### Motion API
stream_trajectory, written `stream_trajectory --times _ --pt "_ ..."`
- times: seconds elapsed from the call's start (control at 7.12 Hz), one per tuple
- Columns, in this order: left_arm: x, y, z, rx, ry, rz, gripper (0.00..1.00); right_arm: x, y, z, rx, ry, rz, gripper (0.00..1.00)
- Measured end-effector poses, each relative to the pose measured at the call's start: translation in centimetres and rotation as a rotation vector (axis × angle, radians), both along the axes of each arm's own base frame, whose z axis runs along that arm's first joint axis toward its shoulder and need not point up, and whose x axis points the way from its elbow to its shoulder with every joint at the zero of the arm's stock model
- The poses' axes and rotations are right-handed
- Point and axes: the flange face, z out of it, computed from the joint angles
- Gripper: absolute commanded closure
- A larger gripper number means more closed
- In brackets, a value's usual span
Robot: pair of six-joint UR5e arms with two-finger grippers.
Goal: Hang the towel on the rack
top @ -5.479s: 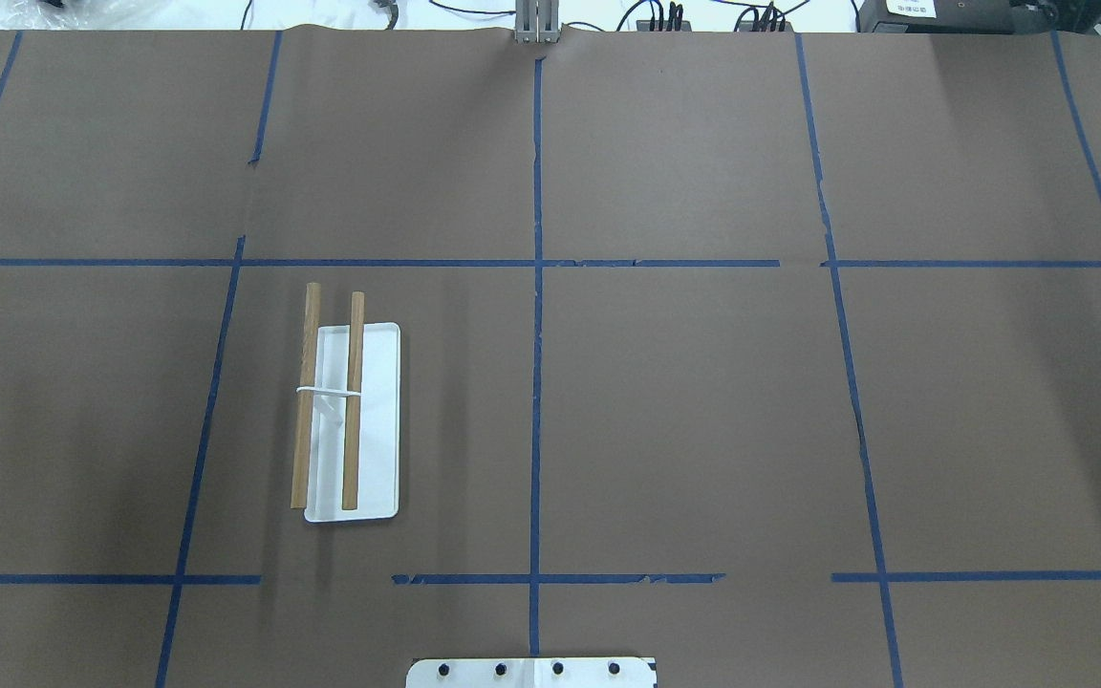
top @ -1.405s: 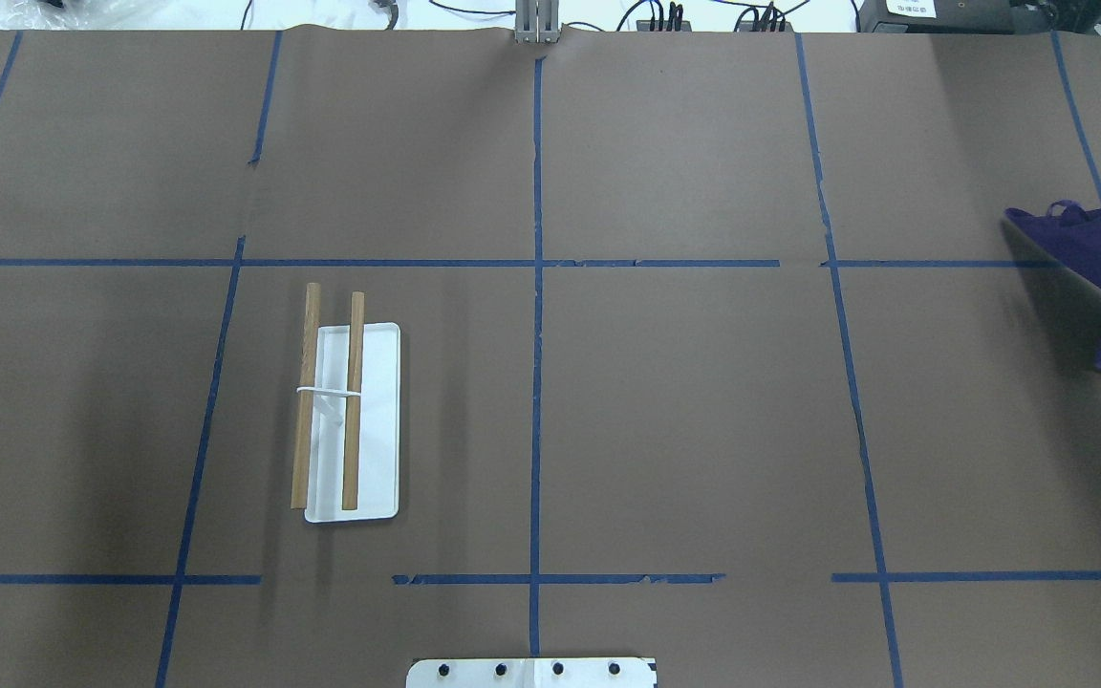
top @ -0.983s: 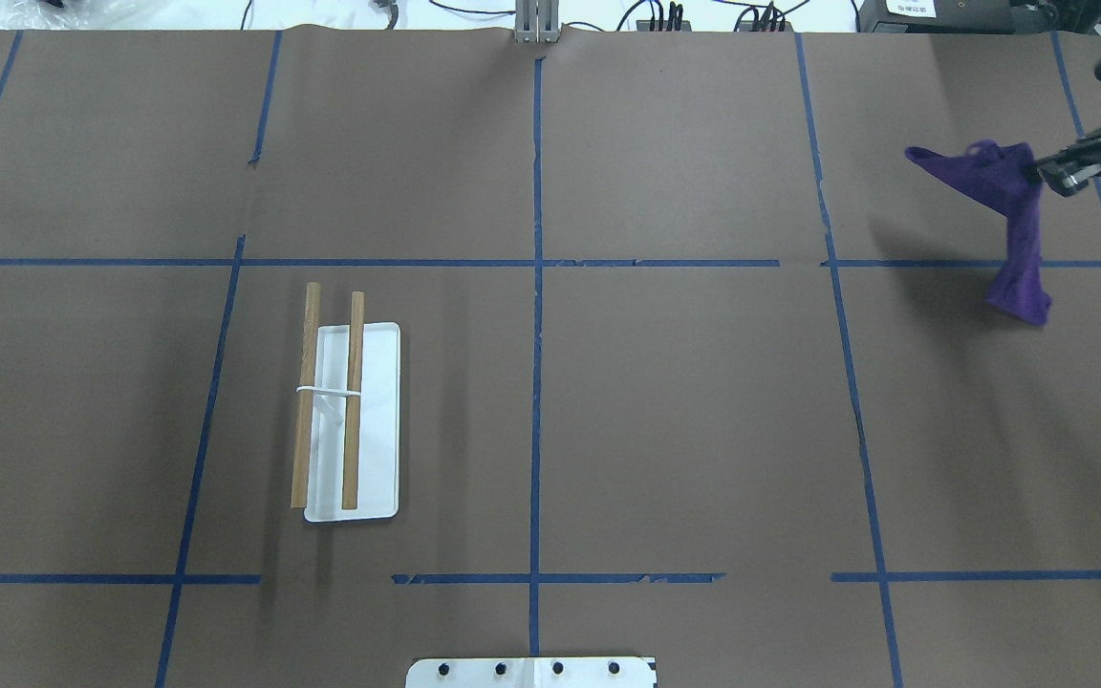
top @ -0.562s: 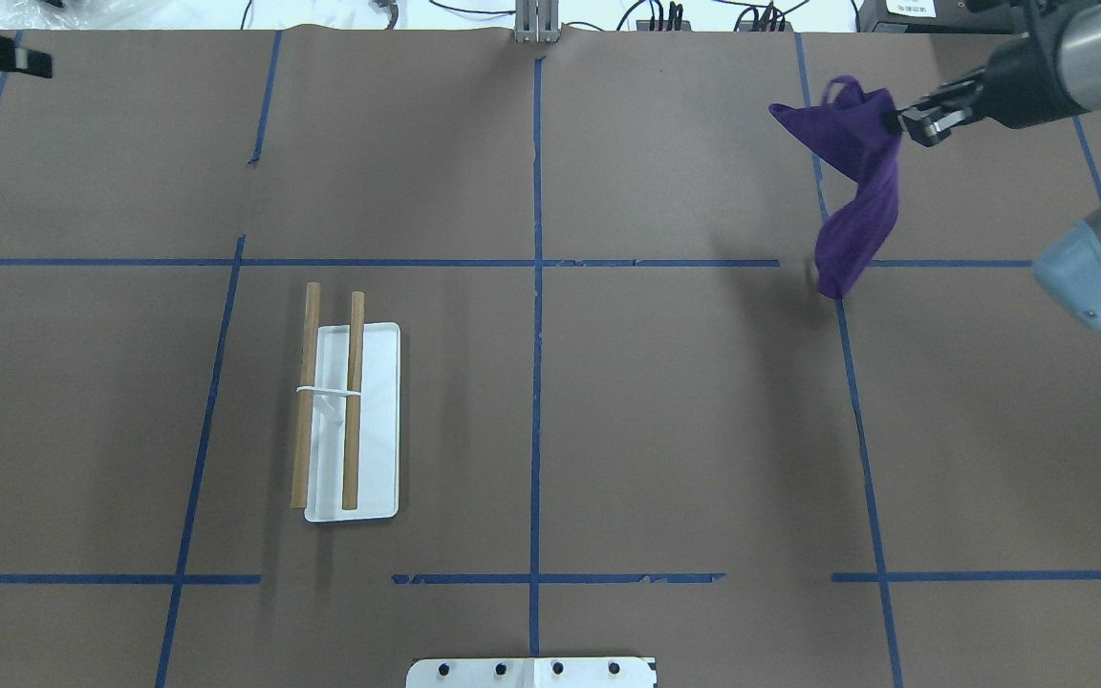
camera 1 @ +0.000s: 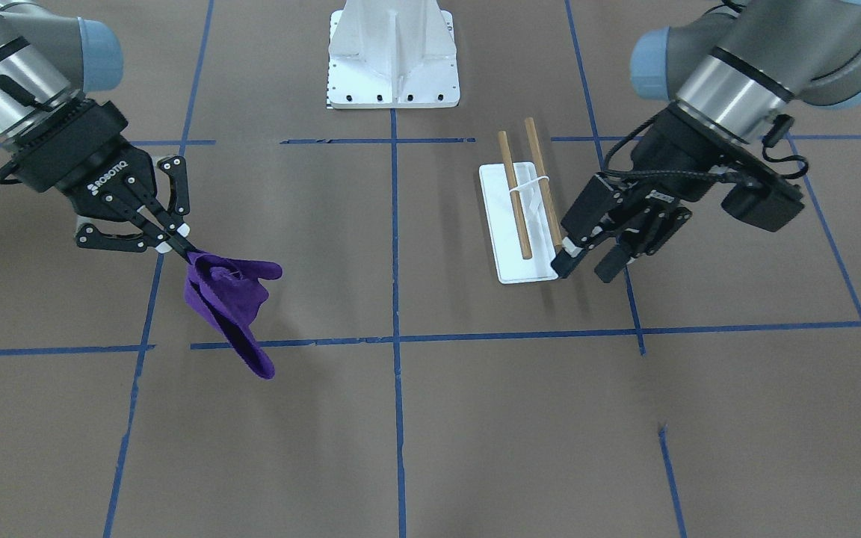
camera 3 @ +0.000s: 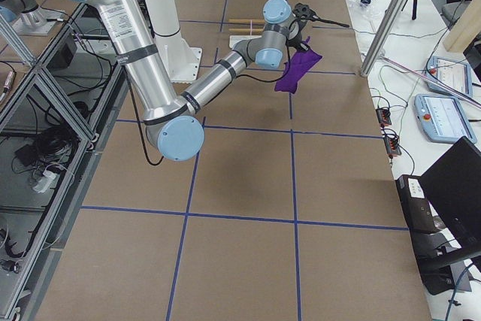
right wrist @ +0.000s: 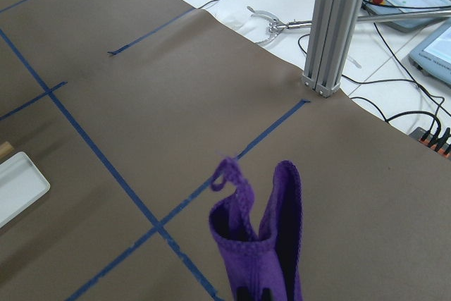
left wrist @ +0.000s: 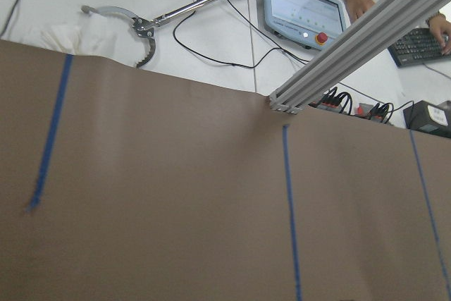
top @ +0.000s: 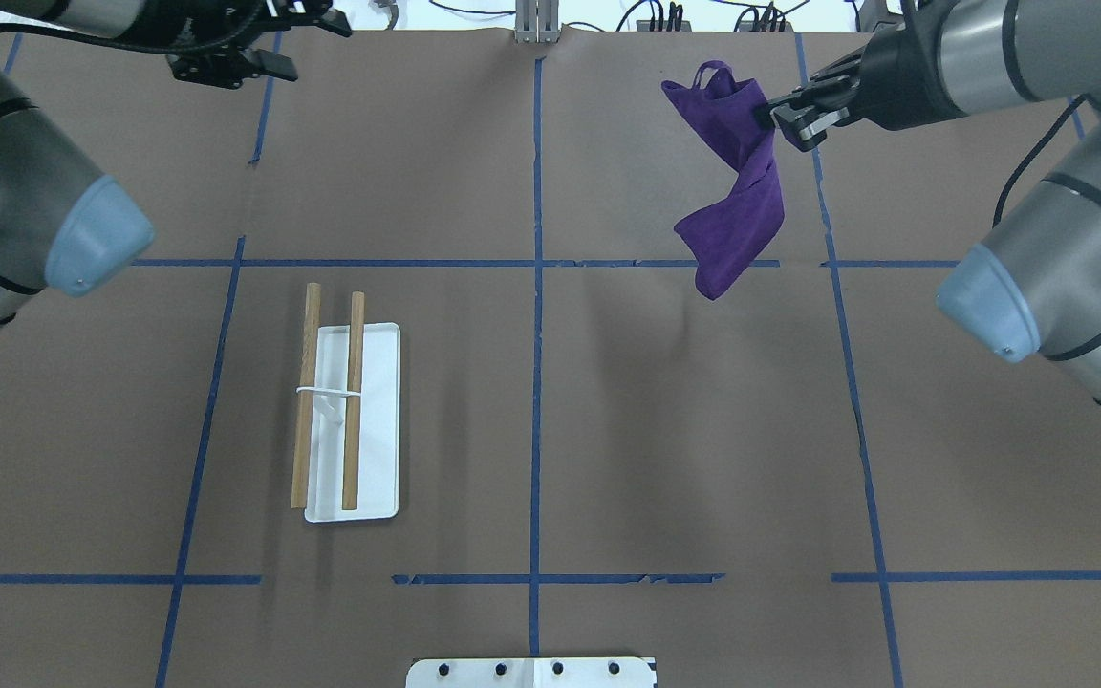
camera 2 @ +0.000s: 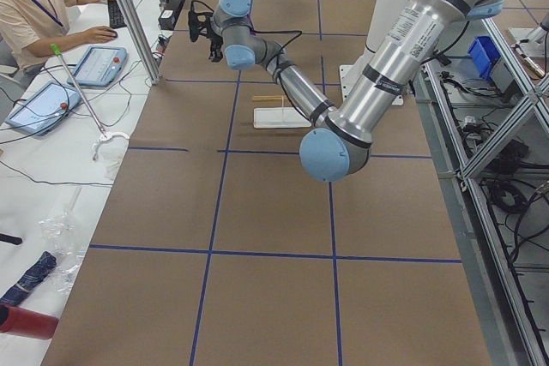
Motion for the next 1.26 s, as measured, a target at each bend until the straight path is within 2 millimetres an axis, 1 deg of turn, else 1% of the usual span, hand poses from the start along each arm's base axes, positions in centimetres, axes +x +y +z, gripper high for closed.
stream_trajectory --times 0.14,0.28,0.42,0.56,0.7,0.84,1.12,1.26 --pt "2.1 -0.2 -1.9 -0.067 0.038 -0.010 0.28 -2.5 1.7 -1.9 0.046 -0.011 0.012 1.00" --pt "4.6 -0.5 -3.5 -0.121 0.061 -0.018 0.39 -4.7 3.4 -4.0 0.087 -0.030 0.010 1.00" --pt "6.9 -0.4 -4.6 -0.164 0.076 -0.018 0.40 -6.4 5.2 -5.7 0.121 -0.049 0.013 1.00" --pt "8.7 0.1 -4.9 -0.194 0.084 -0.008 0.40 -8.5 7.3 -6.9 0.149 -0.063 0.031 1.00" --pt "10.0 0.8 -4.9 -0.209 0.084 0.008 0.39 -9.9 8.9 -7.5 0.166 -0.069 0.046 1.00" --pt "11.3 1.7 -4.8 -0.223 0.081 0.026 0.39 -10.5 9.5 -7.8 0.173 -0.072 0.053 1.00" --pt "13.1 3.1 -4.8 -0.250 0.076 0.036 0.39 -10.8 9.7 -7.9 0.176 -0.072 0.061 1.00" --pt "13.0 4.0 -5.2 -0.256 0.068 0.035 0.39 -10.7 9.5 -7.7 0.176 -0.067 0.064 1.00"
